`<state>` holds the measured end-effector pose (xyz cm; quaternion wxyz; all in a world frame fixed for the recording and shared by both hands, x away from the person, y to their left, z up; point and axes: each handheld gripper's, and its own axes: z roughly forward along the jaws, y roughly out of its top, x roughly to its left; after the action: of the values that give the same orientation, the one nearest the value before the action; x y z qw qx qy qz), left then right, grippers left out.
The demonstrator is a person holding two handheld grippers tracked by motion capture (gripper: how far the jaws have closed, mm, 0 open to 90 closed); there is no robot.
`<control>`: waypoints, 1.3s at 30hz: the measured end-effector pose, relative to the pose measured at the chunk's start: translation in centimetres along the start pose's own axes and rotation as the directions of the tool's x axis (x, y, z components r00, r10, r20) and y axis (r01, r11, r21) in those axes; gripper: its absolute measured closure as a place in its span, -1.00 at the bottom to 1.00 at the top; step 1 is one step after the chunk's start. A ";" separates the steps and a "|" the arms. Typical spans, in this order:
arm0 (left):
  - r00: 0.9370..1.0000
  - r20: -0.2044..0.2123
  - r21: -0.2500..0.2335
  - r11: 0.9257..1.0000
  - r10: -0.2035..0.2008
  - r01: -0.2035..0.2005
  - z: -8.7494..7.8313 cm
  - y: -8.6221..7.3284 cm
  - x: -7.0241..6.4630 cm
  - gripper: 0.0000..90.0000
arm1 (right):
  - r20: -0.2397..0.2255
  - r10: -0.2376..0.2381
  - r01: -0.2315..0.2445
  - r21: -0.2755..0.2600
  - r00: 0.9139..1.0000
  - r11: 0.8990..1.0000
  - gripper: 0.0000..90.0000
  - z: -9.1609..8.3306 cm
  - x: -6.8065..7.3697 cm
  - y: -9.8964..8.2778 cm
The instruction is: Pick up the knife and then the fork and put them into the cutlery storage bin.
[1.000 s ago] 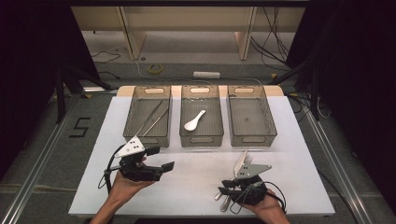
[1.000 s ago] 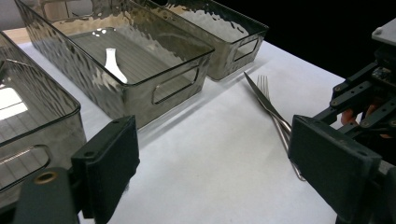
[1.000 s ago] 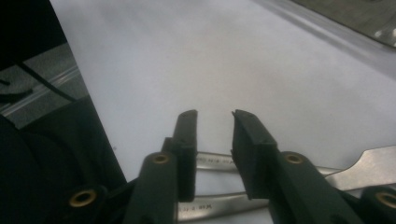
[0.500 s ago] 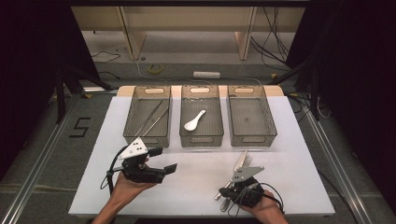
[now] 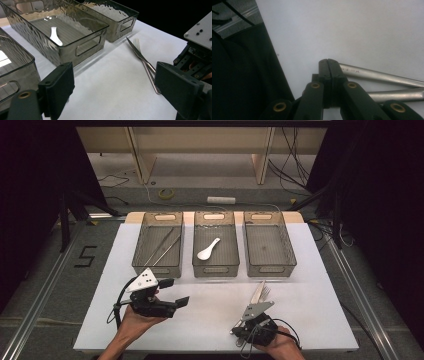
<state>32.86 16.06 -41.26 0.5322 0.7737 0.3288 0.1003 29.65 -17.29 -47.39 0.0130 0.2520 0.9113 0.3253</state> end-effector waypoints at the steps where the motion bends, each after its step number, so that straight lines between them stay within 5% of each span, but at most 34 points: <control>1: 1.000 0.000 0.002 1.000 0.001 -0.001 0.0 0.0 0.0 -0.64 | 0.002 -0.005 0.005 0.006 1.000 1.000 1.00 0.1 0.0 0.0; 11: 1.000 0.001 0.006 1.000 0.003 -0.003 0.0 0.0 0.0 -0.64 | 0.008 -0.042 0.042 0.079 0.999 0.996 1.00 0.0 0.1 -0.2; 17: 1.000 0.003 0.010 1.000 0.007 -0.007 0.1 0.0 -0.1 -0.64 | 0.058 -0.044 0.038 0.107 0.997 0.994 1.00 -0.7 -0.3 -0.7; 39: 1.000 0.006 0.028 1.000 0.008 -0.008 0.2 -0.1 -0.1 -0.64 | 0.156 0.031 -0.060 0.183 0.987 0.981 1.00 -4.1 -3.7 -3.0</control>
<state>32.86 15.83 -41.38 0.5218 0.7828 0.3255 0.0954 30.70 -23.42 -46.50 0.0513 0.2971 0.9282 0.2181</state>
